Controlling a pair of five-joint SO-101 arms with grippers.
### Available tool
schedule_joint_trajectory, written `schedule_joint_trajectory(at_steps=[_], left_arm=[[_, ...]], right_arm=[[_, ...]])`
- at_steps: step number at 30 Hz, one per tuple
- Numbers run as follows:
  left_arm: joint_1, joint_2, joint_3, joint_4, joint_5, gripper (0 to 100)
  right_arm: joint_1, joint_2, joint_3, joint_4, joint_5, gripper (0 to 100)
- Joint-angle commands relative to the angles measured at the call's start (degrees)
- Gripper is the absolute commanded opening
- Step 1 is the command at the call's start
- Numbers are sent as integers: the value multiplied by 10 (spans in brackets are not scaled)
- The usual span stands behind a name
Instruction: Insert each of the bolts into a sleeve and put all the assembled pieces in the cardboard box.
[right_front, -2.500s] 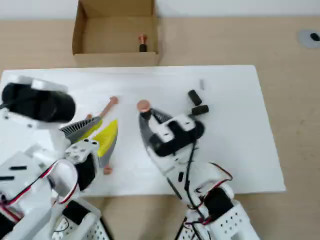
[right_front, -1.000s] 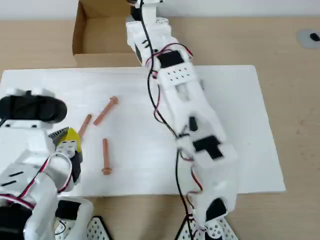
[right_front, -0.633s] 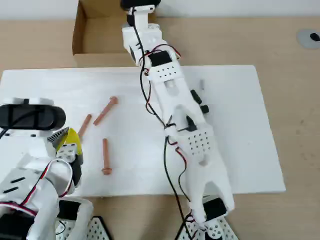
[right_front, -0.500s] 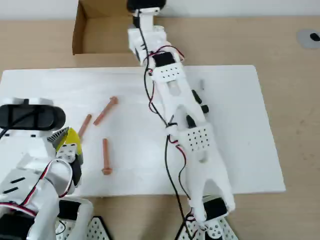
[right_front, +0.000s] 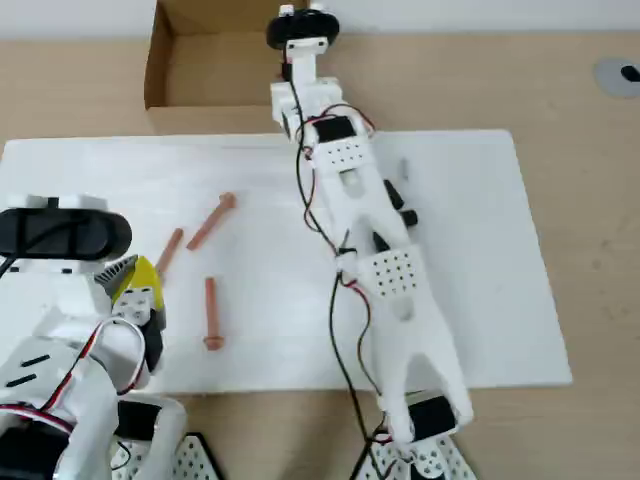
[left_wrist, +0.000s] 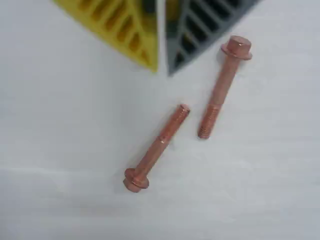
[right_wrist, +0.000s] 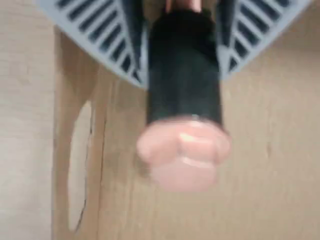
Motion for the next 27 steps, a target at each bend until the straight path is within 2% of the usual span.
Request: schedule_joint_trajectory(at_steps=[1,7,13,20,27], left_arm=[[-7,-1,-5,-8,0,9],[-6,0,-5,-5,0,12],[-6,20,-25,19,-3,13],[-3,95,-94,59,-17,12],[-2,166,-155,70,-23,31]], right_arm=[[11,-7,-35,36,37,13],[14,-5,-64,80,42,13],[7,-6,-96,117,93,14],[7,-4,-128,156,93,102],[10,-7,-148,175,93,108]])
